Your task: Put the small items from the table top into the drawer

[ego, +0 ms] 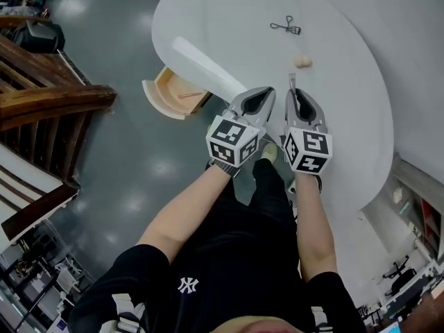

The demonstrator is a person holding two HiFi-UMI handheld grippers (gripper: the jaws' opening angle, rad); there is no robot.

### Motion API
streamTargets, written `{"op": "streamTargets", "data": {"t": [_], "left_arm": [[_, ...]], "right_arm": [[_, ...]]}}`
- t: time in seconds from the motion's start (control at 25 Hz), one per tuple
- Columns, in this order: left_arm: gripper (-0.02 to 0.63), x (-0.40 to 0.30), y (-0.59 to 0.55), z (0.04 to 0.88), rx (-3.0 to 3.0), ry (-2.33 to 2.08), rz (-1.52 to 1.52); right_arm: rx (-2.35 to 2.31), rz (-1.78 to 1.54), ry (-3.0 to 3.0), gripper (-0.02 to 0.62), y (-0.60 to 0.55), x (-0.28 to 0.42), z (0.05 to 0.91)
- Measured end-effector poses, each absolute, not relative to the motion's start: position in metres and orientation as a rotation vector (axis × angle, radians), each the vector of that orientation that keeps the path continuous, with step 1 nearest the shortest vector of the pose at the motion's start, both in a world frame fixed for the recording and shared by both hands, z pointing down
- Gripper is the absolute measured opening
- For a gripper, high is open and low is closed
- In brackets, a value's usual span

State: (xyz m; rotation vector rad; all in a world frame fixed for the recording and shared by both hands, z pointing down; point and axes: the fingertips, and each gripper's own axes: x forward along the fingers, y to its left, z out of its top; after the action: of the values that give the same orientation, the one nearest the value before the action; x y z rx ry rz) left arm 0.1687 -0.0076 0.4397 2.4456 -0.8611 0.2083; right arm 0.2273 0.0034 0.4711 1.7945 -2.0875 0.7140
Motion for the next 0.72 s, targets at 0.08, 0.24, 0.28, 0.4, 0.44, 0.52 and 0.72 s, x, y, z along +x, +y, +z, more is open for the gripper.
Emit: {"op": "streamTargets", "data": {"t": [0.08,0.24,0.28,0.4,0.44,0.52,0.72], "left_arm": [[0.000,0.155,-0.011,0.438,2.442,-0.880,0.200],[0.000,0.125,-0.017,0.438,2.420,-0.928,0.191],[0.000,0.118,-0.019,0.439,2.412,-0.942,0.187],[0.001,0.094,-0.025,0.440,2.392,-0.993,0.169],[0.000,0.084,-0.027,0.440,2.385,-1.015,0.163],[0.002,0.062,-0.031,0.440,2.363,-1.066,0.151],[0.001,-0.001,-0.039,0.438,2.309,-1.169,0.134]], "right_arm": [[1.777,0.702,-2.099,0.080,-0.001,0.214,0.470],[1.736,0.671,-2.137,0.080,-0.012,0.184,0.465],[1.722,0.663,-2.152,0.080,-0.014,0.175,0.463],[1.663,0.637,-2.203,0.081,-0.022,0.147,0.462],[1.639,0.629,-2.224,0.080,-0.025,0.135,0.461],[1.578,0.614,-2.267,0.081,-0.030,0.110,0.460],[1.451,0.590,-2.343,0.081,-0.039,0.042,0.455]]}}
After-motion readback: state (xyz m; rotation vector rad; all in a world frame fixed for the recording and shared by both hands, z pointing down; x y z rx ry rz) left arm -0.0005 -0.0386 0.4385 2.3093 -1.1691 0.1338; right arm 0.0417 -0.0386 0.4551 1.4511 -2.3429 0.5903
